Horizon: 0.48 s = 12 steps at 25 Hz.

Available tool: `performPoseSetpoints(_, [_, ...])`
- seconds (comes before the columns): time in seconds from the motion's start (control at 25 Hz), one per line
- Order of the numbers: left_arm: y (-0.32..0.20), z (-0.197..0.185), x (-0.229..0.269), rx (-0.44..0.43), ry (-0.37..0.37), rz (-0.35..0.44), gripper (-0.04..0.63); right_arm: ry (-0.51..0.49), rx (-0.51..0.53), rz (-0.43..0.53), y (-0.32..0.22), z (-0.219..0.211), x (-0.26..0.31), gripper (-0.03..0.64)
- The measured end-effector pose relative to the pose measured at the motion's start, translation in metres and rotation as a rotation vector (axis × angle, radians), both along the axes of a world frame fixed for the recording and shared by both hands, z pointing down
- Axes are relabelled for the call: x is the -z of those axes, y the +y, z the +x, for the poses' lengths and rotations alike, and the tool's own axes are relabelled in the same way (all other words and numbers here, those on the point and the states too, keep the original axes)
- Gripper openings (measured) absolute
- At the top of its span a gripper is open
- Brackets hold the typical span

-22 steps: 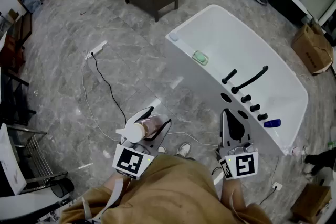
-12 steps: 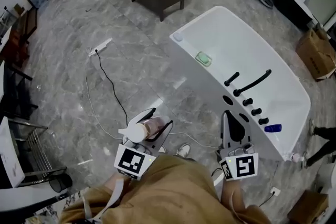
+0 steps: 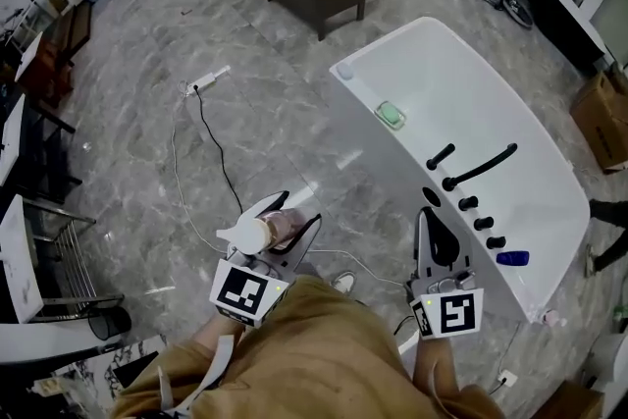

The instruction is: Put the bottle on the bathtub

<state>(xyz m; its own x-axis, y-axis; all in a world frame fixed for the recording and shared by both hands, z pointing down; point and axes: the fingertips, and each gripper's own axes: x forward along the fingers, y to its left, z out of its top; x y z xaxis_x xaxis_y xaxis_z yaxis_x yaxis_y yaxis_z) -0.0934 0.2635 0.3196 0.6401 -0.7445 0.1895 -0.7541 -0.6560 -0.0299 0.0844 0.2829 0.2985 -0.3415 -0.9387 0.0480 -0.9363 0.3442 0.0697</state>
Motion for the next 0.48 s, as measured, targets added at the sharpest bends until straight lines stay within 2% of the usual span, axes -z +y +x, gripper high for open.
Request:
performPoseSetpoints(0.24, [-0.013,0.002,0.003,0.071,-0.031,-0.004,0.245,0.001,0.027,-0.012,-0.002,0.011,-0.011,0.006])
performPoseSetpoints(0.48, [-0.02,0.013,-0.004,0.061,-0.016,-0.004,0.245,0.006,0.033,-0.002,-0.007,0.018,-0.008,0.006])
